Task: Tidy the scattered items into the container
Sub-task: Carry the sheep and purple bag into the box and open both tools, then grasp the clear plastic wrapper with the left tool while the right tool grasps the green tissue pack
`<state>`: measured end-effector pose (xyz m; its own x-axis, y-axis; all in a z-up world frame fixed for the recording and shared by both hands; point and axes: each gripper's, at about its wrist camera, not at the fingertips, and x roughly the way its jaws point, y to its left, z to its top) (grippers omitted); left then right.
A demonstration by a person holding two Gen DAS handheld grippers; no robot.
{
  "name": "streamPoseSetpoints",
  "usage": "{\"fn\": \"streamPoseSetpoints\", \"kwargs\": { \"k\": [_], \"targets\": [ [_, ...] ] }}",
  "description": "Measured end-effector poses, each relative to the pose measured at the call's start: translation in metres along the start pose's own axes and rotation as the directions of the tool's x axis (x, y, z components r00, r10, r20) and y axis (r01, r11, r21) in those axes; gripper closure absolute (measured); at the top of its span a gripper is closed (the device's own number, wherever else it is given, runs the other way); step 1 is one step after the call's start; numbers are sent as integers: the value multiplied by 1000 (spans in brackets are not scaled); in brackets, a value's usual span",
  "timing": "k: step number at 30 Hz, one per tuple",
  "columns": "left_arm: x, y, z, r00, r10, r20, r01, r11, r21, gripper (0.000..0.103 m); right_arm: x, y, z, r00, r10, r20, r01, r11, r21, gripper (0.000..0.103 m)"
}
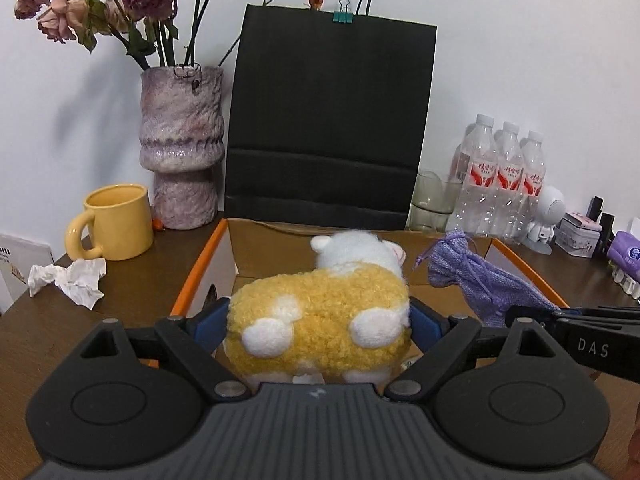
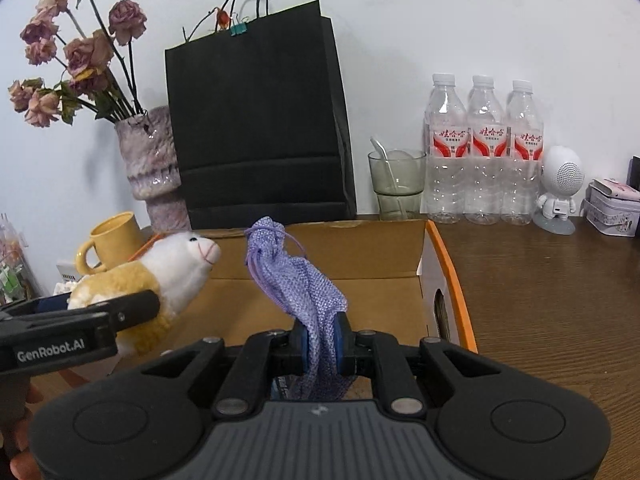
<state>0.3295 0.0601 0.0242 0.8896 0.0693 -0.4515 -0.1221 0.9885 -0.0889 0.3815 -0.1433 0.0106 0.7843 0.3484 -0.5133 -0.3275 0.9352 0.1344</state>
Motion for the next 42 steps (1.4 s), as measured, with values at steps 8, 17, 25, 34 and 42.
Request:
{"fn": "streamPoseSetpoints", "kwargs": {
  "k": [8,17,25,34,42],
  "targets": [
    [-3,1,4,1000,6,-14,-6,1000,-7,0,-8,3,8,999,-35,-28,34,998,-48,12],
    [-5,2,6,1000,15,-26,-16,1000,-23,0,-12,5,11,999,-31,-31,30,998,-49,8],
    [-8,2,7,1000,13,-19,-13,1000,-26,0,-13,4,11,999,-40,-32,39,998,-45,6],
    [-35,4,12,999,-41,1,41,997,-71,0,-37,6,16,1000,-5,6,5,999,-42,6],
    [-92,-6,4,994,-79,70,82,996,-46,0,-97,9,-4,997,-16,74,23,995,-101,4]
  ]
}}
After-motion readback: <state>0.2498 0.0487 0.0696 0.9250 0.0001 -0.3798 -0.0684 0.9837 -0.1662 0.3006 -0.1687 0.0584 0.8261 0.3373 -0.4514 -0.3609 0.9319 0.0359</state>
